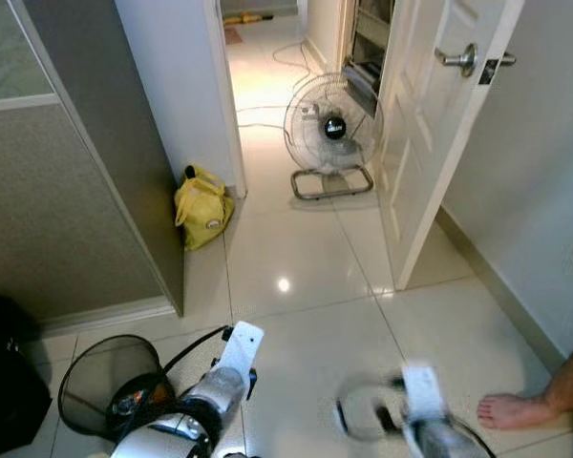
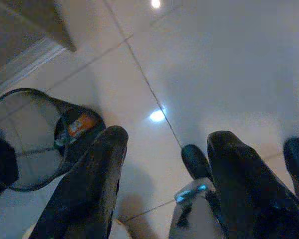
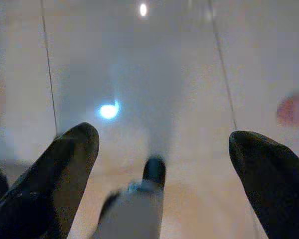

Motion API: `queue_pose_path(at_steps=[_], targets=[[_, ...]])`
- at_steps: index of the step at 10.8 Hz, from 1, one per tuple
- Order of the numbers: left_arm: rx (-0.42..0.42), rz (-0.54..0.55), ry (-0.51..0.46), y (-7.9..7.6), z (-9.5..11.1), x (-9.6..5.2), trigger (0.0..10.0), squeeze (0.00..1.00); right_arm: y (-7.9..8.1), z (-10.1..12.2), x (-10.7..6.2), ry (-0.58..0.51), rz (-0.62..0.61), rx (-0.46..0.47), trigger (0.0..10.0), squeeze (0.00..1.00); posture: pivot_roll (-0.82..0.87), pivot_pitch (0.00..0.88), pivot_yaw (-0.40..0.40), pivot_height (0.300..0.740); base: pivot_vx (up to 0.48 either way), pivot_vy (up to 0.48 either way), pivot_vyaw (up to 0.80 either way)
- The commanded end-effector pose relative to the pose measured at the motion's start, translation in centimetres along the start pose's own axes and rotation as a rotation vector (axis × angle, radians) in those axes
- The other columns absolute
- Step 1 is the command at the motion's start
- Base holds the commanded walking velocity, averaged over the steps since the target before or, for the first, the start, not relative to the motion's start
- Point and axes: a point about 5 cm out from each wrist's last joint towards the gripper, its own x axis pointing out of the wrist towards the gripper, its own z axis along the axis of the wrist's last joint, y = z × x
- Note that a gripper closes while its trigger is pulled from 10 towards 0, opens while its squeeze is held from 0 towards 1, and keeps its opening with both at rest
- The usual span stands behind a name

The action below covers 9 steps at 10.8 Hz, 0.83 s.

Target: Clean up the room

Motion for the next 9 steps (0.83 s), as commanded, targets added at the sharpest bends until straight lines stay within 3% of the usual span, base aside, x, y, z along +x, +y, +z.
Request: queue_pose_path(at_steps=[1, 3, 6, 9], targets=[[-0.041, 0.047, -0.022, 0.9, 0.8, 0.0, 10.0, 0.0, -0.5, 0.3, 0.0, -0.011, -0.018, -0.021, 10.0, 0.0, -0.17, 0.0, 0.075, 0.74, 0.0, 0.0, 0.0], [-0.058, 0.051, -0.024, 1.0, 1.0, 0.0, 10.0, 0.0, -1.0, 0.4, -0.1, -0.019, -0.038, -0.021, 10.0, 0.0, -0.17, 0.0, 0.078, 0.74, 0.0, 0.0, 0.0], [-0.151, 0.055, -0.035, 0.7, 1.4, 0.0, 10.0, 0.0, -1.8, 0.9, -0.1, -0.054, -0.059, -0.004, 10.0, 0.0, -0.16, 0.0, 0.07, 0.74, 0.0, 0.0, 0.0], [-0.186, 0.121, -0.152, 3.0, 5.2, -0.3, 10.0, 0.0, -3.4, 3.7, -0.1, -0.126, -0.133, 0.009, 10.0, 0.0, -0.16, 0.0, 0.059, 0.74, 0.0, 0.0, 0.0]])
